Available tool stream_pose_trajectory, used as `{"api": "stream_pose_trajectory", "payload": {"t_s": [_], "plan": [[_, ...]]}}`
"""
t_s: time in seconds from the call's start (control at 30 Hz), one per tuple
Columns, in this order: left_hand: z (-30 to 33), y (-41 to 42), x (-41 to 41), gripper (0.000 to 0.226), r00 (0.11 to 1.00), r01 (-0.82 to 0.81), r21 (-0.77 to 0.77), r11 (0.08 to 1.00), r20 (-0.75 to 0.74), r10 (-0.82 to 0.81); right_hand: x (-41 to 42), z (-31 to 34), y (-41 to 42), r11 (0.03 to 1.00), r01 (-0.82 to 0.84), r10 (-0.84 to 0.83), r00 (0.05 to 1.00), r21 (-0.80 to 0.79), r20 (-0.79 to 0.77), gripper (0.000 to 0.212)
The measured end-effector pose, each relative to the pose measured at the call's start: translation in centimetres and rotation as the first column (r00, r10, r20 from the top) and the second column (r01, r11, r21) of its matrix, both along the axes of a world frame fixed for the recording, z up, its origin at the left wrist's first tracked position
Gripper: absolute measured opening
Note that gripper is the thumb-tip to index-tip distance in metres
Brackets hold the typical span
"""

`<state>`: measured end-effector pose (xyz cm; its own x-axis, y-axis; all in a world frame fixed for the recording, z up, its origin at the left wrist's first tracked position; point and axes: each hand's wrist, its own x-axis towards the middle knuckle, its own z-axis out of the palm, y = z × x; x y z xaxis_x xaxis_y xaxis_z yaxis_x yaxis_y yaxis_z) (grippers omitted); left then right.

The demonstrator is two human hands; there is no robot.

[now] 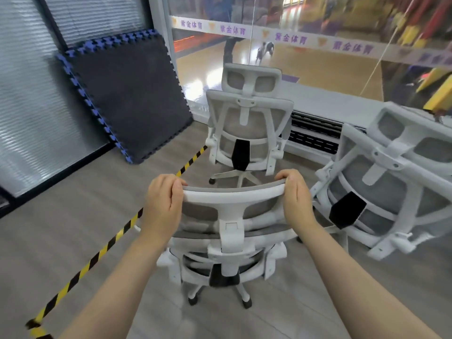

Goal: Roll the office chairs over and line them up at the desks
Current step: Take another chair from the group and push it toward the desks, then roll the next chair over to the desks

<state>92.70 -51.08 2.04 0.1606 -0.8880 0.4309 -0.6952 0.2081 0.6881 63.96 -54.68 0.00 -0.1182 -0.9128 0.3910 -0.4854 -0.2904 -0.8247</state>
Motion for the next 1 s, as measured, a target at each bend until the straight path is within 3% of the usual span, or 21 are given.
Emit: {"api": "stream_pose_trajectory", "payload": {"t_s": [0.2,0.37,0.47,0.6,0.8,1.0], "plan": [[1.4,0.0,-1.8,0.031,0.97,-0.009,-0.059,0.998,0.24,0.023,0.3,1.7,2.4,0.984,0.057,-0.052,0.998,0.166,-0.033,0.039],[1.5,1.6,-4.9,0.036,0.882,0.188,-0.071,0.98,0.45,-0.137,-0.9,1.7,8.5,0.971,0.044,-0.025,0.996,0.234,-0.085,0.043],[1.1,3.5,-8.0,0.05,0.818,0.308,-0.033,0.951,0.52,-0.246,-3.7,0.1,13.7,0.94,0.135,-0.091,0.984,0.314,-0.15,0.056],[0.3,7.1,-13.8,0.053,0.751,0.447,0.016,0.895,0.536,-0.385,-8.3,-0.6,22.5,0.887,0.295,-0.236,0.951,0.354,-0.201,0.057],[-1.7,16.2,-24.2,0.051,0.608,0.664,0.091,0.742,0.513,-0.606,-15.8,-1.9,38.9,0.739,0.561,-0.446,0.822,0.373,-0.353,0.057],[-3.7,29.7,-35.5,0.052,0.328,0.859,0.159,0.486,0.558,-0.762,-21.4,-3.5,58.8,0.483,0.788,-0.666,0.614,0.382,-0.423,0.054]]}}
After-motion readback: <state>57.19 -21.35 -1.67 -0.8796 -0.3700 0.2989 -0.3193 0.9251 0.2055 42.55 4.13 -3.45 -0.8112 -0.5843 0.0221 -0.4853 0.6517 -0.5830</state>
